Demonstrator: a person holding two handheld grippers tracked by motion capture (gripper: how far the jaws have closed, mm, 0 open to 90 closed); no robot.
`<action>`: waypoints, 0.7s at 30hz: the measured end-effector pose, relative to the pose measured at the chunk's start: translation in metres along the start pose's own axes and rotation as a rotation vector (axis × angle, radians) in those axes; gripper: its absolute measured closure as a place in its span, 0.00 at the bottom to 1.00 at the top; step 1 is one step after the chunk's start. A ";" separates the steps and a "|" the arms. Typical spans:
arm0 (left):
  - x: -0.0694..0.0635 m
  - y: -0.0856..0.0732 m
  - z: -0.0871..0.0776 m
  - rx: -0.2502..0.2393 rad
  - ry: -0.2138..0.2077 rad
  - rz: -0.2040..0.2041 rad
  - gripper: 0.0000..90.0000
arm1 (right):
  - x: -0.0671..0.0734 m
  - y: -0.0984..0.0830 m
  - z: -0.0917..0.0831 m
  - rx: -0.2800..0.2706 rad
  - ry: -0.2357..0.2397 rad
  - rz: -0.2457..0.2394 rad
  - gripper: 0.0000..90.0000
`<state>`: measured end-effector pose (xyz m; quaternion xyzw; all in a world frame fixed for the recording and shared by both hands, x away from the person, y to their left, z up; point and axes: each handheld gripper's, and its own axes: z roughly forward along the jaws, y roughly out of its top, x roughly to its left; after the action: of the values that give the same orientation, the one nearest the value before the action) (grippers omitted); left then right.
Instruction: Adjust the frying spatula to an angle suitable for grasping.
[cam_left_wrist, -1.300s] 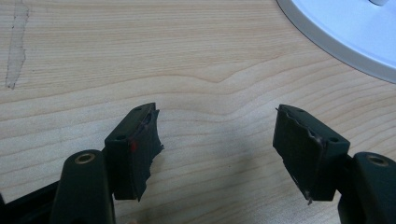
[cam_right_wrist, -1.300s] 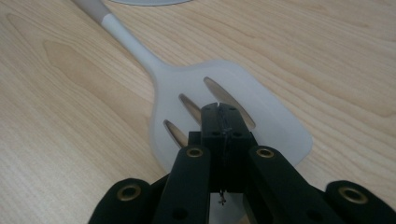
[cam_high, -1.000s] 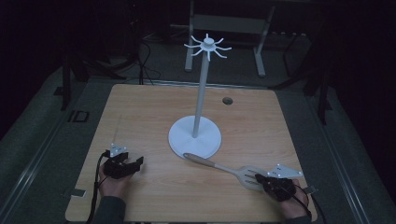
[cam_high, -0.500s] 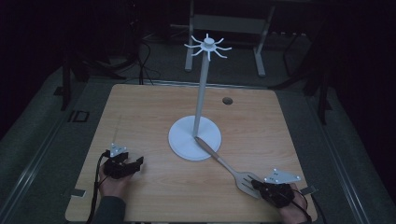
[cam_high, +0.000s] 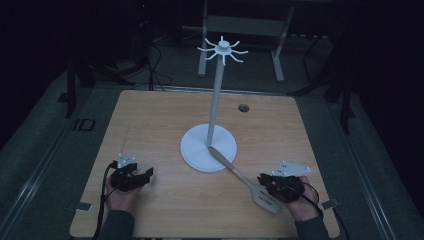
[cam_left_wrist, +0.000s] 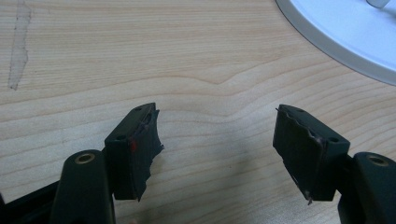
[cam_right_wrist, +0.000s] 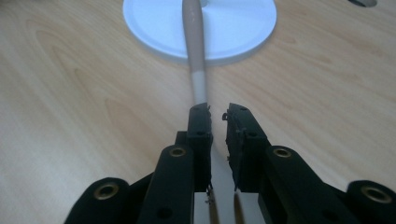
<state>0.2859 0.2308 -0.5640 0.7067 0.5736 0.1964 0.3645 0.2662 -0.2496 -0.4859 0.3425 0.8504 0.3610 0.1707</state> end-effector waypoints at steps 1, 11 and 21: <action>0.000 0.000 0.000 -0.001 0.002 0.000 0.35 | 0.000 0.005 0.002 0.005 -0.007 -0.003 0.87; 0.000 0.000 0.001 -0.002 -0.003 -0.005 0.35 | 0.001 0.034 0.018 0.036 -0.039 -0.039 0.78; 0.000 0.001 0.000 -0.003 -0.004 -0.001 0.35 | 0.000 0.052 0.035 0.091 -0.034 -0.079 0.75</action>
<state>0.2867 0.2306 -0.5636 0.7063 0.5729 0.1958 0.3670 0.3087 -0.2061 -0.4714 0.3219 0.8758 0.3092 0.1835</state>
